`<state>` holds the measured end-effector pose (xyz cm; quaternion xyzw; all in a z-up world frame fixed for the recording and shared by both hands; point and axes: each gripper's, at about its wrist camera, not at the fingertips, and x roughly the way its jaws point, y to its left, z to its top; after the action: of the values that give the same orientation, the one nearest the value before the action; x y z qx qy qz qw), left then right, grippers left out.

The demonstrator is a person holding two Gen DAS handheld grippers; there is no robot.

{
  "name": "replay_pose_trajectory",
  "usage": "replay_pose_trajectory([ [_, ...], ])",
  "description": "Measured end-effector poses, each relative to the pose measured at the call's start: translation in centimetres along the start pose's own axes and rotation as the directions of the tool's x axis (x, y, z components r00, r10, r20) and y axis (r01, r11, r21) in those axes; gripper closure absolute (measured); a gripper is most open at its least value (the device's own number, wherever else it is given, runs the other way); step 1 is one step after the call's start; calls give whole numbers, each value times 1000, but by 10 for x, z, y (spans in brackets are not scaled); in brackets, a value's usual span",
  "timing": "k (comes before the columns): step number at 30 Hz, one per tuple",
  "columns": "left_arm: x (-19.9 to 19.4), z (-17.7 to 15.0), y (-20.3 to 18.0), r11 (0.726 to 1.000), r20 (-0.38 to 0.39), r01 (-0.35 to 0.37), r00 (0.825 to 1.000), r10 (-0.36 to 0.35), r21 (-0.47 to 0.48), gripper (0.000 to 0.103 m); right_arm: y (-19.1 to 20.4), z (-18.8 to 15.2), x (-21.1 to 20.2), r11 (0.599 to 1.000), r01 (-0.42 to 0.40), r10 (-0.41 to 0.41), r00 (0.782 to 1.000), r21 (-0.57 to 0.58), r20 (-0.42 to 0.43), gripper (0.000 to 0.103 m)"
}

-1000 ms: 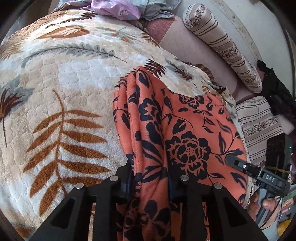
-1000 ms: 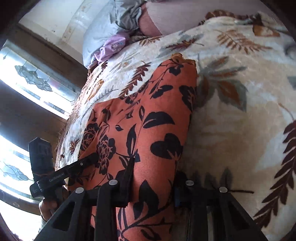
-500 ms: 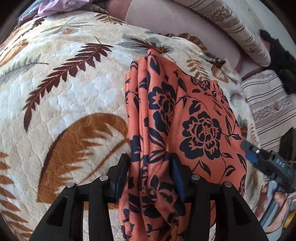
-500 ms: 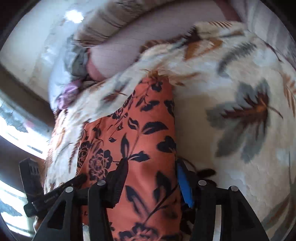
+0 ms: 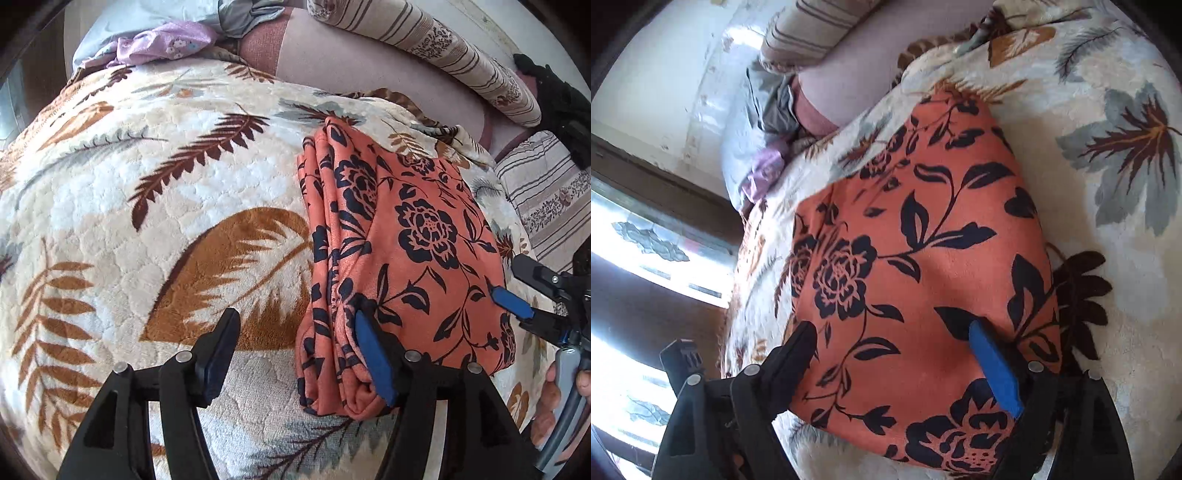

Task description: Fold small clothes

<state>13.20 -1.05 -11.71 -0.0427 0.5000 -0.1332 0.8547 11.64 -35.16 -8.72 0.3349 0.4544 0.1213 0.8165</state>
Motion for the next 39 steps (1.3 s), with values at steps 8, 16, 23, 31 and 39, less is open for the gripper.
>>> replay_pose_trajectory([
  [8,-51,-13,-13,996,97,-72,993,66,57,34,7,-38,2,999,35,-37,996,-32,-76,15],
  [16,-101,-37,-21,991,179,-130,976,122,31,20,51,-63,-61,986,113,-100,989,-123,110,15],
  [23,-117,-49,-35,981,204,-184,964,169,57,19,74,-115,-99,919,293,-221,937,-264,271,3],
  [31,-114,-57,-50,959,192,-267,950,247,91,19,61,-136,-107,871,404,-332,904,-281,270,0],
  [39,-114,-54,-54,972,178,-222,962,206,72,19,63,-122,-111,835,478,-405,870,-273,282,0],
])
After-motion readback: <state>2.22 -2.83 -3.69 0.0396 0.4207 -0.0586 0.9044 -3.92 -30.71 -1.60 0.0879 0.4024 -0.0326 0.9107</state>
